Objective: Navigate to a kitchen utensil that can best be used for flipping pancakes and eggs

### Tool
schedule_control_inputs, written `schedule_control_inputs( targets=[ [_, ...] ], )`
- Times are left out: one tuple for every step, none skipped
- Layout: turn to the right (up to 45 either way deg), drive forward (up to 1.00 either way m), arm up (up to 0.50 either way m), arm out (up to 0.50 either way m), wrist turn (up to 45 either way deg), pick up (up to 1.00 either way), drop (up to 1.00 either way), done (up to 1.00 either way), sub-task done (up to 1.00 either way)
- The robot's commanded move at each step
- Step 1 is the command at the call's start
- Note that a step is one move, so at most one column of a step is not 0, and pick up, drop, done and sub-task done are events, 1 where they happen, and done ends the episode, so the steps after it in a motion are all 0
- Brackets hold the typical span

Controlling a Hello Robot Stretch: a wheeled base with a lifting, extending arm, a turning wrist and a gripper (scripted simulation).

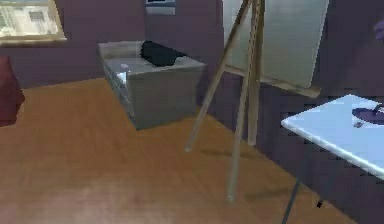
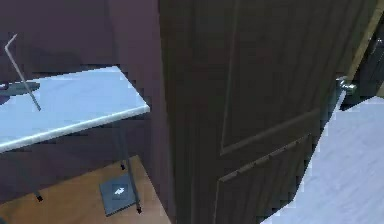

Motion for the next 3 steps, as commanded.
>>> schedule_control_inputs(
  targets=[
    [45.0,0.0,0.0,0.0,0.0,0.0,0.0,0.0,0.0],
    [45.0,0.0,0.0,0.0,0.0,0.0,0.0,0.0,0.0],
    [45.0,0.0,0.0,0.0,0.0,0.0,0.0,0.0,0.0]
  ],
)
